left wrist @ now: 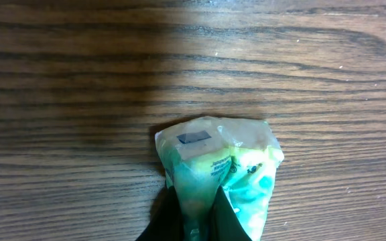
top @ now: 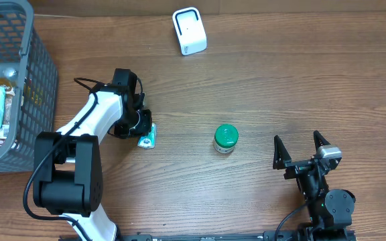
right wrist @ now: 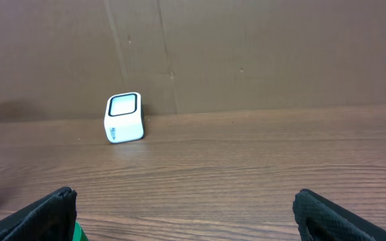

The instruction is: Scan the item barcode

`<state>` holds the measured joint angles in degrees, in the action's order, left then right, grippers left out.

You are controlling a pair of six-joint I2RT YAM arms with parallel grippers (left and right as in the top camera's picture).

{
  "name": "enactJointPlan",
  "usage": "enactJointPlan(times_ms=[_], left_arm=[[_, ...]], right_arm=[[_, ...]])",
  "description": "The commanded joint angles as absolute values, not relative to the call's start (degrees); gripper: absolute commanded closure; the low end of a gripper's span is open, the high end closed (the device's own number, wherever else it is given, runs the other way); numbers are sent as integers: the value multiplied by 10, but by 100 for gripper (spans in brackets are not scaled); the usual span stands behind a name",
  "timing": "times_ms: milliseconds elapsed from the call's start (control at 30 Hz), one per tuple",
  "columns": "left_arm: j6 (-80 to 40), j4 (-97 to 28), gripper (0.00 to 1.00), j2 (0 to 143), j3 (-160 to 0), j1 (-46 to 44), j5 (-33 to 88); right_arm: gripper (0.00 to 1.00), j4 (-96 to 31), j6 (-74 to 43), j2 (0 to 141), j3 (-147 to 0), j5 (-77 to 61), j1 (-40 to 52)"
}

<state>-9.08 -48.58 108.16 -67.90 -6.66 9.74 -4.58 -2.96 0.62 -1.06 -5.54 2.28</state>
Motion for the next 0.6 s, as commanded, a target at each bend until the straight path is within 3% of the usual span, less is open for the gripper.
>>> enactJointPlan(times_ms=[0, 167, 433, 567], left_arm=[[-103, -500, 96, 1097, -667, -68, 75], [-135, -520, 96, 1050, -697, -90, 10], [-217, -551, 96, 963, -696, -304, -350], [-232, -554, 96, 979, -696, -395, -467]], right_arm=[[0, -44, -30, 2, -4, -50, 22], [0, -44, -30, 2, -4, -50, 22], [0, -44, -30, 2, -4, -50, 22], [0, -44, -30, 2, -4, -50, 22]])
